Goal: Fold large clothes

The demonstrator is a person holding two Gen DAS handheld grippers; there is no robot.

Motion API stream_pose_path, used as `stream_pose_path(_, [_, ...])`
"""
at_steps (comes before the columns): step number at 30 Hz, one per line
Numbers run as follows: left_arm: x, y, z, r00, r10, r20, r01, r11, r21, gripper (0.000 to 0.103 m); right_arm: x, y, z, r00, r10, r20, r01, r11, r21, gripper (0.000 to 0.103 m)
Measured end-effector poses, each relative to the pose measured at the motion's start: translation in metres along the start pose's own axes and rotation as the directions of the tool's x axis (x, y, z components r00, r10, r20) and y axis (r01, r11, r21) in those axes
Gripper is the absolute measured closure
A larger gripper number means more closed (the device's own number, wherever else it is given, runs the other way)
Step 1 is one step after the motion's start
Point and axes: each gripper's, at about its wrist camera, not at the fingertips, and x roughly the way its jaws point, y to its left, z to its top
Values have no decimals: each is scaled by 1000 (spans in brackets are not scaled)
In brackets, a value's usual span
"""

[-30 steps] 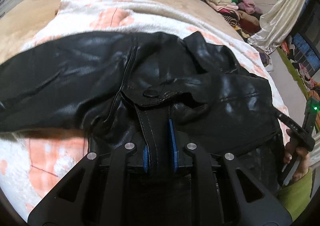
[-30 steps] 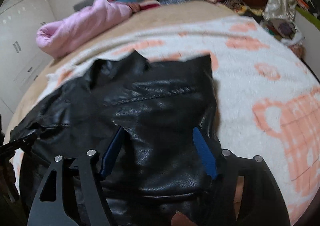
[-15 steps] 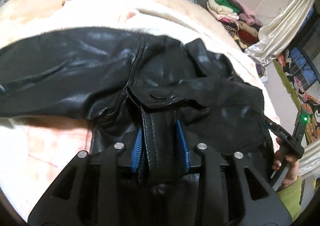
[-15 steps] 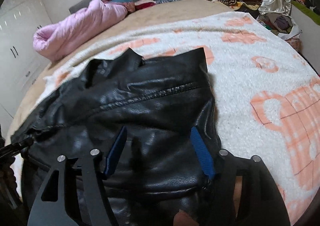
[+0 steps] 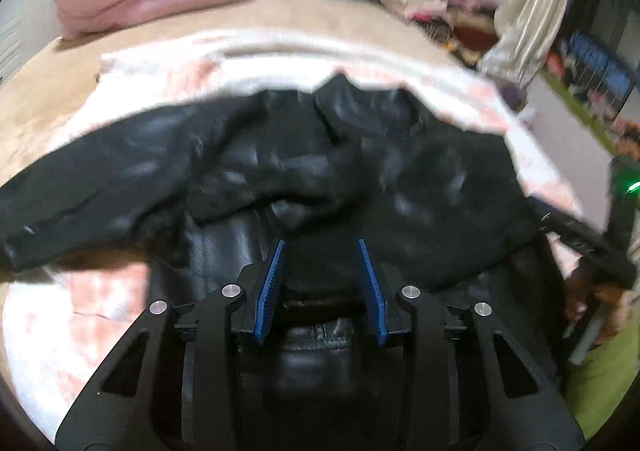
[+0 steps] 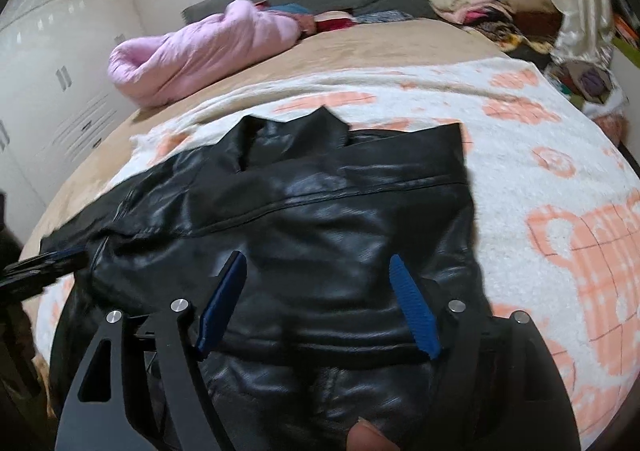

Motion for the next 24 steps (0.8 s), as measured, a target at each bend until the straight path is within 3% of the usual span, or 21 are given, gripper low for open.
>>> stream_pose_path(3, [24,-2,-8,998,50,-50,-49,999,13,72,3,10,-5,1000,7,-23,-8,999,-39,30])
stream_pose_path(10, [42,11,-19,998,18,-64,-20,999,-29,72,40,9,-17,984,-51,-170,43,998,-47,30])
stream_pose_path(18, [38,10,-18,998,10,-58,-13,999,-50,71,32,20,-22,990,-78,-120,68,994,-85,24])
stream_pose_path(21, [34,7,-17,999,7,-53,-10,999,-51,68,18,24,-23,993,-76,-88,67,993,-101,15])
stream_pose_path(24, [25,4,-13,999,4,-35,-6,999,-51,64,8,26,-22,996,-63,-61,56,993,-104,12])
